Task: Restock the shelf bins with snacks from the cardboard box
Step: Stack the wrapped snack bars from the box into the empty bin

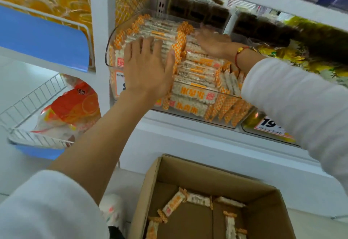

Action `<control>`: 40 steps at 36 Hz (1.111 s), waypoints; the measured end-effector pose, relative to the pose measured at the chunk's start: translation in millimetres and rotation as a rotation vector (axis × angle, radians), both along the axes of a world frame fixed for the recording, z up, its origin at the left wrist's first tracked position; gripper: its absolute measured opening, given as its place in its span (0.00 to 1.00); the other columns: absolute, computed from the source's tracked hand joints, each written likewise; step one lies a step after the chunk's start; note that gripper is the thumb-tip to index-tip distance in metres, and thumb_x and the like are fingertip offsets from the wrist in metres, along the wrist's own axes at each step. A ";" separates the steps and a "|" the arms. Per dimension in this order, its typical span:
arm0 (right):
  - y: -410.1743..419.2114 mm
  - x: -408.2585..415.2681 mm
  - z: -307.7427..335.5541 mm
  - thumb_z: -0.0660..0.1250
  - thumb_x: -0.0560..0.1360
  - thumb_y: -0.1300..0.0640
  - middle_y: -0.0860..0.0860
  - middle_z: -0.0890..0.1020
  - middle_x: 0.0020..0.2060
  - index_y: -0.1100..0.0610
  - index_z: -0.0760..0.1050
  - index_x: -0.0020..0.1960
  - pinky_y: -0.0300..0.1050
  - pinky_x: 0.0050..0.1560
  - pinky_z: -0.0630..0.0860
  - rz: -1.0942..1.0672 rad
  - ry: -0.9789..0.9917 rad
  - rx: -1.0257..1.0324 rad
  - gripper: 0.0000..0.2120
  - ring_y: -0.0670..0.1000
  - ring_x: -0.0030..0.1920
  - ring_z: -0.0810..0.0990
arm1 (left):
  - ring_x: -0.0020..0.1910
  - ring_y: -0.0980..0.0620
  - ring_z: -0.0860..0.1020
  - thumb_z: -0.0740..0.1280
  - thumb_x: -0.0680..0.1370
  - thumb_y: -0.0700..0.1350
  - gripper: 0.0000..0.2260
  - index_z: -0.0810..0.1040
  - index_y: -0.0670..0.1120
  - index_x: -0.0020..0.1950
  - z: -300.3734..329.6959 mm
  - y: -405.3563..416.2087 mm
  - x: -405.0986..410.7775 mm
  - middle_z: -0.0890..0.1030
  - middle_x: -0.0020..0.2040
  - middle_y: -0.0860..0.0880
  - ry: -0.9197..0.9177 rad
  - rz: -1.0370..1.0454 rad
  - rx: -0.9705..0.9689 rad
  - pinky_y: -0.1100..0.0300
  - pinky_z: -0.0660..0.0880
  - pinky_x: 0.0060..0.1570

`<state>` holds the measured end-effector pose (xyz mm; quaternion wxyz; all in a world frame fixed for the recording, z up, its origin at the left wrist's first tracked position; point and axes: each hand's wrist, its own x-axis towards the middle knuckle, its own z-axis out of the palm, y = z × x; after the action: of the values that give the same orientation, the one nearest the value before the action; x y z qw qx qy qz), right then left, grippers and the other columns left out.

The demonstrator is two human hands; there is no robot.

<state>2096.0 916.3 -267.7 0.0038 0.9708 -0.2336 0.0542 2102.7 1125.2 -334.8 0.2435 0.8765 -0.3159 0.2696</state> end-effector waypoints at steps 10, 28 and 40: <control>58.0 -142.1 -15.1 0.58 0.81 0.48 0.53 0.68 0.71 0.54 0.66 0.73 0.54 0.70 0.63 0.303 -0.365 0.103 0.22 0.54 0.71 0.64 | 0.68 0.43 0.68 0.56 0.80 0.51 0.18 0.75 0.43 0.64 9.3 1.8 -33.1 0.73 0.67 0.44 -0.137 -0.149 -0.093 0.48 0.60 0.67; 45.6 -334.8 -223.0 0.59 0.79 0.49 0.52 0.79 0.58 0.52 0.74 0.60 0.48 0.52 0.75 -0.086 0.357 0.333 0.13 0.54 0.57 0.78 | 0.57 0.51 0.76 0.56 0.81 0.48 0.11 0.75 0.53 0.61 -124.7 -19.4 -173.8 0.78 0.59 0.54 0.441 -0.376 0.487 0.59 0.71 0.50; 20.9 -367.3 -343.5 0.60 0.78 0.52 0.53 0.77 0.60 0.50 0.66 0.69 0.48 0.49 0.77 -0.440 0.363 0.653 0.19 0.55 0.56 0.78 | 0.60 0.50 0.75 0.60 0.81 0.45 0.14 0.73 0.49 0.67 -284.1 12.7 -185.3 0.76 0.63 0.50 0.858 -0.238 0.596 0.56 0.74 0.54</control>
<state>1728.7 937.2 -611.1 -0.2511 0.8418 -0.4356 -0.1962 1917.5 1137.9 -618.9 0.1200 0.8973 -0.3481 -0.2437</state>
